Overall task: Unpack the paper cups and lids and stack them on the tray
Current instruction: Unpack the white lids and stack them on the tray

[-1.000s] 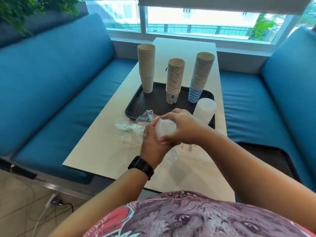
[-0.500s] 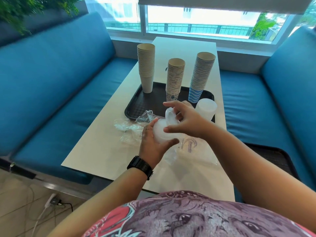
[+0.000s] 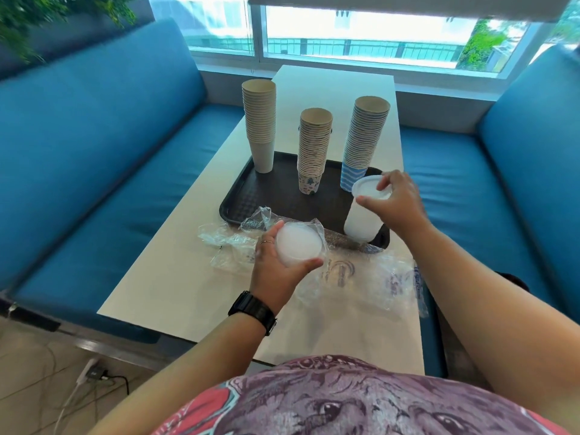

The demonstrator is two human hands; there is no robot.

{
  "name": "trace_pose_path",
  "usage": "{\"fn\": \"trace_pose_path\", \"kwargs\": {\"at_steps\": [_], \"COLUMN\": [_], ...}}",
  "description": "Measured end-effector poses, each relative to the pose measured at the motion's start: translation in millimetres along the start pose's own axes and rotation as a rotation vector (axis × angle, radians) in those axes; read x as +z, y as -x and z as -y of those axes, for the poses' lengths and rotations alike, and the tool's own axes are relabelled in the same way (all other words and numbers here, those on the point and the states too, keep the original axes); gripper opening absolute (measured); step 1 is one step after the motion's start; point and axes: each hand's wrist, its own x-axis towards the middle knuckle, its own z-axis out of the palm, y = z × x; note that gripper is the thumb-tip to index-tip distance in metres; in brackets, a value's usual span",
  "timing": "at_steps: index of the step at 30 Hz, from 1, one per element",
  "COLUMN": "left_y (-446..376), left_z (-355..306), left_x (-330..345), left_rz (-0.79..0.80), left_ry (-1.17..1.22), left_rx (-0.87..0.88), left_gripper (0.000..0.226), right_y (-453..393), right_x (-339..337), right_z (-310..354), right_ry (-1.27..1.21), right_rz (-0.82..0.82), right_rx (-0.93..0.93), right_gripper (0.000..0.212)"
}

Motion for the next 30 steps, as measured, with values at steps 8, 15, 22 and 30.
{"fn": "trace_pose_path", "kwargs": {"at_steps": [8, 15, 22, 30], "left_y": [-5.6, -8.5, -10.9, -12.7], "left_z": [0.7, -1.1, -2.3, 0.9], "left_x": [4.1, 7.7, 9.4, 7.5], "left_rz": [-0.009, -0.012, -0.007, 0.010], "left_ry": [0.008, 0.017, 0.031, 0.066], "left_rx": [-0.024, -0.035, -0.042, -0.055], "left_gripper": [0.094, 0.098, 0.105, 0.099], "right_y": [-6.2, -6.0, -3.4, -0.1], "right_x": [11.5, 12.6, 14.6, 14.1], "right_z": [-32.2, -37.9, -44.9, -43.7], "right_ry": [0.222, 0.287, 0.373, 0.437], "right_rz": [0.025, 0.011, 0.030, -0.006], "right_rx": [-0.022, -0.071, -0.166, -0.200], "right_gripper": [0.042, 0.040, 0.037, 0.038]}}
